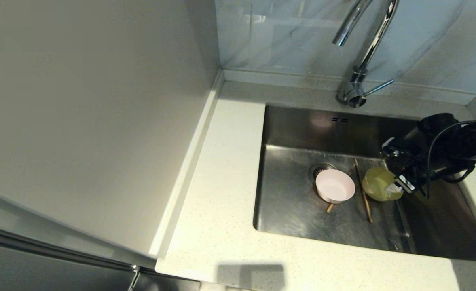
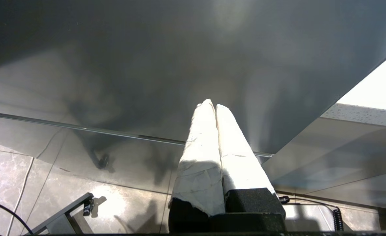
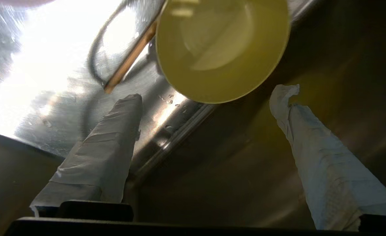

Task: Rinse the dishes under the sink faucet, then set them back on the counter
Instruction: Put a bowl back to the table from the sink

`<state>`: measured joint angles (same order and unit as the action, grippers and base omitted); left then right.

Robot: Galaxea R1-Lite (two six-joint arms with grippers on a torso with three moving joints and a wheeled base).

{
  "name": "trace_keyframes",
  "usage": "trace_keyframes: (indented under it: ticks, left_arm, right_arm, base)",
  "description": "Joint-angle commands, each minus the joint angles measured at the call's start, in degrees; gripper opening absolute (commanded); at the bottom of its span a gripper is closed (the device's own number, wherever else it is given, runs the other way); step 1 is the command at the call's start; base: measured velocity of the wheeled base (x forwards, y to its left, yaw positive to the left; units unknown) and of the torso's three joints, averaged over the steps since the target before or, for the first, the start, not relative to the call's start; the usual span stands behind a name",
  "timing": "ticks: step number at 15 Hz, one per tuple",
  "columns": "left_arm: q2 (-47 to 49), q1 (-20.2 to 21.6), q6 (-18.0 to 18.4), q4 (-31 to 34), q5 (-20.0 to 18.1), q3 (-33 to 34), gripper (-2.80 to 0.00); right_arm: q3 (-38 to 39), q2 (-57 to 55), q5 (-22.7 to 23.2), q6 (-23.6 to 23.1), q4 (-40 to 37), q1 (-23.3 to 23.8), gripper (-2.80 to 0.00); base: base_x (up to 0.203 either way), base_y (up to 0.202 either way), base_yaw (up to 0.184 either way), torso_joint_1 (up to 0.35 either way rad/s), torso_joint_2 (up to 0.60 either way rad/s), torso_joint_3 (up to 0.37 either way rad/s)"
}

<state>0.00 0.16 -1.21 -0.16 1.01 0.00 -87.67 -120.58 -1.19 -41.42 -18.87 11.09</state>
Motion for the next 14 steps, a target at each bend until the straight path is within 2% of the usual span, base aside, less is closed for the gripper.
trace_keyframes:
  ticks: [1,4,14]
  left_arm:
    - [-0.18,0.02,-0.02,-0.02,0.04,0.0,-2.8]
    - [-0.18,0.02,-0.02,-0.02,0.04,0.0,-2.8]
    - [-0.18,0.02,-0.02,-0.02,0.04,0.0,-2.8]
  right_arm:
    - [-0.07,-1.78,0.97,-1.08,-0.11,0.7,0.0]
    - [0.26,-2.15,2.77,-1.25,-0.11,1.04,0.0]
    - [-1.44,-7.22,2.26,-1.21,0.06,-0.86,0.0]
  base:
    - [0.0,0.0,0.0,0.0,0.0,0.0]
    - [0.0,0.0,0.0,0.0,0.0,0.0]
    - [0.0,0.0,0.0,0.0,0.0,0.0]
